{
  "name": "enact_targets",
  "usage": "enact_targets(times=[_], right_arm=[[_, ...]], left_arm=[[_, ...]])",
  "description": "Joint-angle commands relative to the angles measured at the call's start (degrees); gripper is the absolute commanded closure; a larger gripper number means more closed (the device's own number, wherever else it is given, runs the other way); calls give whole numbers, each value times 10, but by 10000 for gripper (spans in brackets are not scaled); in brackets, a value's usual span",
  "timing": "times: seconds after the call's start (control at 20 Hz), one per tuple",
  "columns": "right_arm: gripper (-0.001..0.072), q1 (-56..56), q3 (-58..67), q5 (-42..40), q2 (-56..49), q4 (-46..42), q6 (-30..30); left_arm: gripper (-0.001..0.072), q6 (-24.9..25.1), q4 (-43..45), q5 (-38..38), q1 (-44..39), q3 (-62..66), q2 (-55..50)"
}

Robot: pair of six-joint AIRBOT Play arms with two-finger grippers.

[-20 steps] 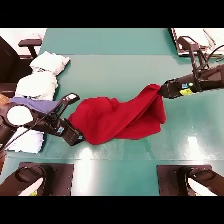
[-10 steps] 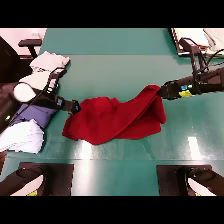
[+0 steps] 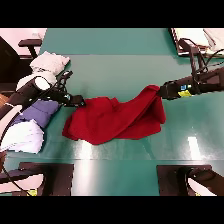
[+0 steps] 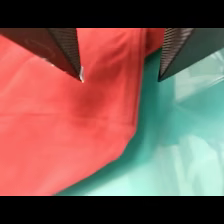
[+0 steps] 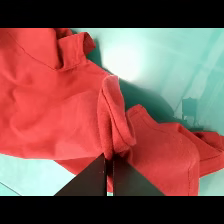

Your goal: Fold the shirts.

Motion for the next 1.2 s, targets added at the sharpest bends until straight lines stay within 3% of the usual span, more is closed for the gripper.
enact_targets(times=[0.0,0.1,0.15,0.35,0.6,0.8,1.15], right_arm=[[694,0,0,1,-10,0,0],[695,1,0,0,-22,1,0],[695,1,0,0,-26,0,0],[695,-14,38,-10,-10,-41,-2],[695,-68,247,5,21,-49,-14],[695,-75,392,26,43,-50,-24],[695,-75,461,56,87,-82,-24]], left_arm=[[221,30,-49,3,0,7,-12],[628,30,-50,2,0,7,-12],[684,32,-50,2,0,8,-12],[685,33,-41,-14,23,77,41],[685,33,-34,-9,90,291,223],[685,33,-32,-9,97,433,327],[687,12,-32,-5,97,573,373]])
